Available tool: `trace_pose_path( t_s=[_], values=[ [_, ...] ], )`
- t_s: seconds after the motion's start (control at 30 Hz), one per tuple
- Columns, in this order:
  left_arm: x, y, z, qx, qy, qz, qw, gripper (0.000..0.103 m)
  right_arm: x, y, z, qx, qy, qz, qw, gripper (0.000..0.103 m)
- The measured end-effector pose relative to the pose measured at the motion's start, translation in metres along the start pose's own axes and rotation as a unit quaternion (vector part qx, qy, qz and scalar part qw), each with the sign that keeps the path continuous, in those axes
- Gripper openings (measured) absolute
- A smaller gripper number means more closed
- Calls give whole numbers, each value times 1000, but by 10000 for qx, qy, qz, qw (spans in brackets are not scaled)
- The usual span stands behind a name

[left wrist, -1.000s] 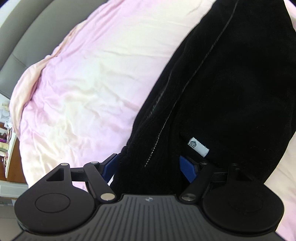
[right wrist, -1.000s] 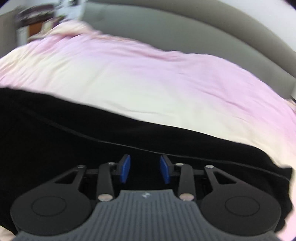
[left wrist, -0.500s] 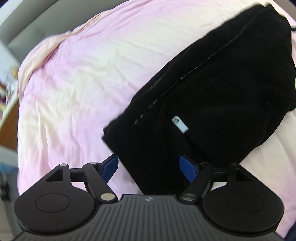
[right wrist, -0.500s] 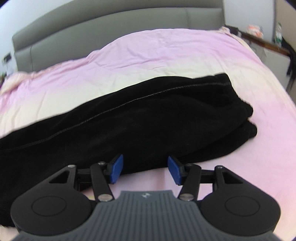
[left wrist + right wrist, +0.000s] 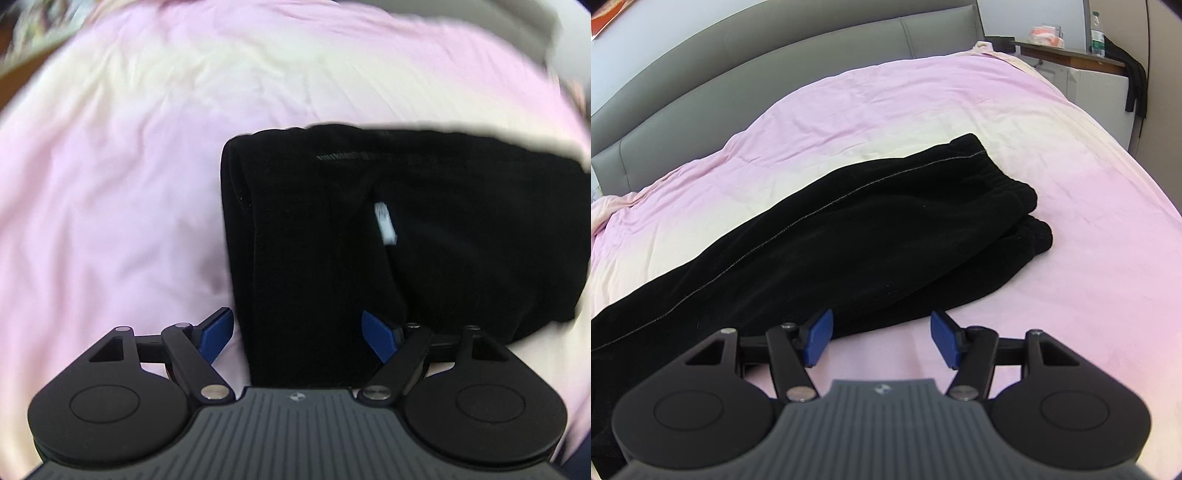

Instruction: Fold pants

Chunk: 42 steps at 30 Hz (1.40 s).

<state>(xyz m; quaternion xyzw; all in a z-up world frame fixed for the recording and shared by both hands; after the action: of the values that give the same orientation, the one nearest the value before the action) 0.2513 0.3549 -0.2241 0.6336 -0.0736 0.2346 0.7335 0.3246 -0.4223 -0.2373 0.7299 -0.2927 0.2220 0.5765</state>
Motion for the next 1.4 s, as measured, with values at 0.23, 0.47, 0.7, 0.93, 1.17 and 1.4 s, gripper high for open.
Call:
trace_pose_path(
  t_s=[0.23, 0.47, 0.7, 0.93, 1.17, 1.4],
  values=[
    [11, -39, -9, -466, 652, -161, 9967, 103, 4, -7, 17, 183, -268, -209, 9993, 62],
    [23, -54, 9, -324, 386, -143, 9986, 103, 16, -24, 56, 266, -1440, -32, 9892, 62],
    [24, -45, 6, -549, 453, -74, 9974, 62, 14, -56, 107, 796, -2970, -111, 9515, 66],
    [33, -54, 5, -643, 640, -284, 9955, 62, 14, -97, 110, 1083, -3767, 58, 9200, 70],
    [28, -53, 9, -548, 600, -245, 9964, 71, 4, -86, 97, 237, -3941, 439, 9177, 64],
    [33, -47, 9, -494, 472, -257, 9973, 80, -13, -78, 110, 395, -4152, 588, 9070, 69]
  ],
)
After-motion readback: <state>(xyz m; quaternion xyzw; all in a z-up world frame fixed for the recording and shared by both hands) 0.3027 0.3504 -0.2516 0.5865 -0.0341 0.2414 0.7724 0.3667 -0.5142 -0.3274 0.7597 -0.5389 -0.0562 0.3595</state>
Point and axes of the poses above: each gripper's, at about its wrist camera, not at the fingertips, and y roughly against the way its jaws point, z to its right, x to its top, the point moved 1 cm from there along -y, roughly the way its jaws point, and after that the axes turned 3 degrees about x, right-handed, at the moved point
